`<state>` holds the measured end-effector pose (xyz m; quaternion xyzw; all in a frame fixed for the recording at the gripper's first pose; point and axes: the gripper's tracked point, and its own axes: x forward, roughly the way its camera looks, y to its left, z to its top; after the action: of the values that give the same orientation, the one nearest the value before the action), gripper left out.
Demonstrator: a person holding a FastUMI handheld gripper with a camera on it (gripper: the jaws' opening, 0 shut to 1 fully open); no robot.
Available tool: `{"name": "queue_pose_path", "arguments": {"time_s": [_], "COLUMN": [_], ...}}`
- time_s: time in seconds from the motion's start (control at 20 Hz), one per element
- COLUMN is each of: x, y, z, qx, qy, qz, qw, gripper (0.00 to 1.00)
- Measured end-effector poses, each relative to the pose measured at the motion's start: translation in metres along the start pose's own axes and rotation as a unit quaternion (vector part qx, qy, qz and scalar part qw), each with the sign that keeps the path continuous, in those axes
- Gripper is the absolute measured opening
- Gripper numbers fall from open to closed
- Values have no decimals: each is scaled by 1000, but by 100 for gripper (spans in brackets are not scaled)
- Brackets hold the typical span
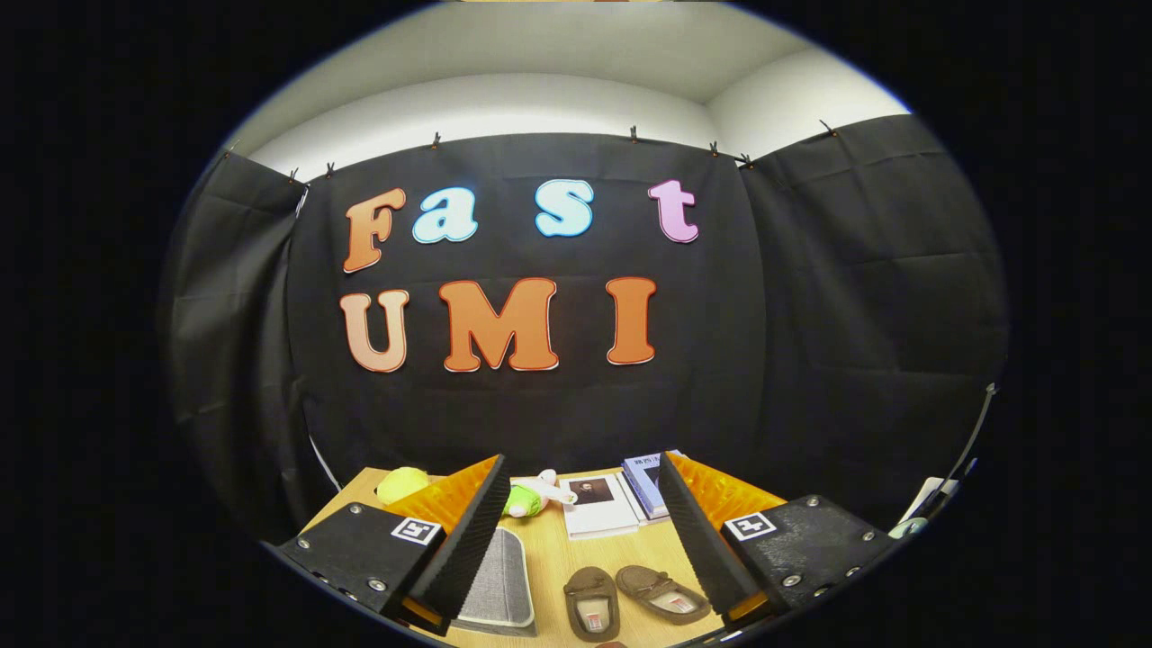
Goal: Open the storage box then place both shoes into the box .Put the left shoe in first, then the right shoe, with the right side of both shoes facing outward in a uniform manner.
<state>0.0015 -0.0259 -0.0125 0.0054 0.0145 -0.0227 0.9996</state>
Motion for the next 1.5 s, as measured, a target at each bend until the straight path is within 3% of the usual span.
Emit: {"name": "queue_pose_path", "arguments": {"time_s": [0.35,0.7,0.95,1.2,1.5], "x": [12,37,49,59,63], "y": [-1,-8,2,2,23], "z": [-16,-50,-84,-139,-203], "qx": [29,92,186,227,278], "qy": [15,70,124,186,263], "qz": [41,105,177,209,253], "qw": [999,988,959,933,889], "gripper": [99,99,98,98,98]}}
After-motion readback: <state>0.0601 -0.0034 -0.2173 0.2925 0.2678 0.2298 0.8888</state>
